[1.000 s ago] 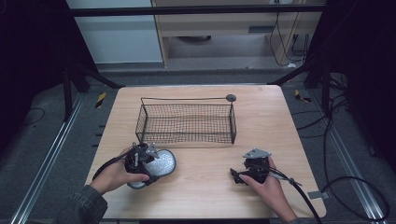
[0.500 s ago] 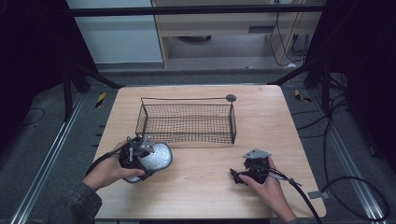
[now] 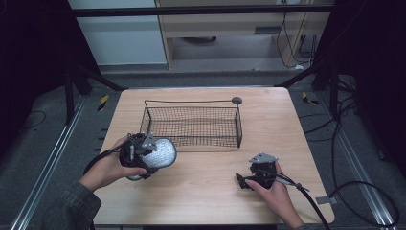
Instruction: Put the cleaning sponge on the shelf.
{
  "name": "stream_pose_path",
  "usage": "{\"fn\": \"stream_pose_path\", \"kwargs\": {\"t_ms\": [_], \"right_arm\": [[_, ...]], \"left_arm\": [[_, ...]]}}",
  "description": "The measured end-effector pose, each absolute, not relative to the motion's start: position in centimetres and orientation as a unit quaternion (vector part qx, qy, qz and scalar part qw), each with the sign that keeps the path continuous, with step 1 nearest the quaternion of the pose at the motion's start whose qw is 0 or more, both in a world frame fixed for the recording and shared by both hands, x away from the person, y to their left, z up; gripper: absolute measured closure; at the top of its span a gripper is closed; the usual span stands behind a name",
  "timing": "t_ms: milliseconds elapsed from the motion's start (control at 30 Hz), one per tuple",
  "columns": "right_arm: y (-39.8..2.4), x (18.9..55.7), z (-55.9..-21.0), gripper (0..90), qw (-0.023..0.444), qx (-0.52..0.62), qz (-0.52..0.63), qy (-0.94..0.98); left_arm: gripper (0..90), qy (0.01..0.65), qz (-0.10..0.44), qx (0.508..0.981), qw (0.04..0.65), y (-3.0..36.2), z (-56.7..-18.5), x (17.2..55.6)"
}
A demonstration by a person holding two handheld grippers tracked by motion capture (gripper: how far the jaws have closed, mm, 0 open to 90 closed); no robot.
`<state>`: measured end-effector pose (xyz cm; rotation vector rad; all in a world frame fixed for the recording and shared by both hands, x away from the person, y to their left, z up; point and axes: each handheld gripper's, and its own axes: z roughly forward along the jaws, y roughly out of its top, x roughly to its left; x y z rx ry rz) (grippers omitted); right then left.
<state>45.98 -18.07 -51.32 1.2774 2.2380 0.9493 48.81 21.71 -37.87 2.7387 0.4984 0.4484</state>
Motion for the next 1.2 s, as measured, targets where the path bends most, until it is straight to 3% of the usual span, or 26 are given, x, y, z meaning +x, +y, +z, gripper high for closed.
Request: {"fn": "stream_pose_path", "kwargs": {"t_ms": [533, 1200], "right_arm": [[-18.0, 46.0, -51.3, 0.4, 0.198, 0.457, 0.338, 0.799], [-18.0, 45.9, -51.3, 0.8, 0.199, 0.456, 0.339, 0.799]], "left_arm": [[8.6, 0.147, 0.201, 0.958, 0.146, 21.2, -32.7, 51.5], [8.7, 0.128, 0.218, 0.960, 0.119, 19.2, -31.2, 53.5]]}}
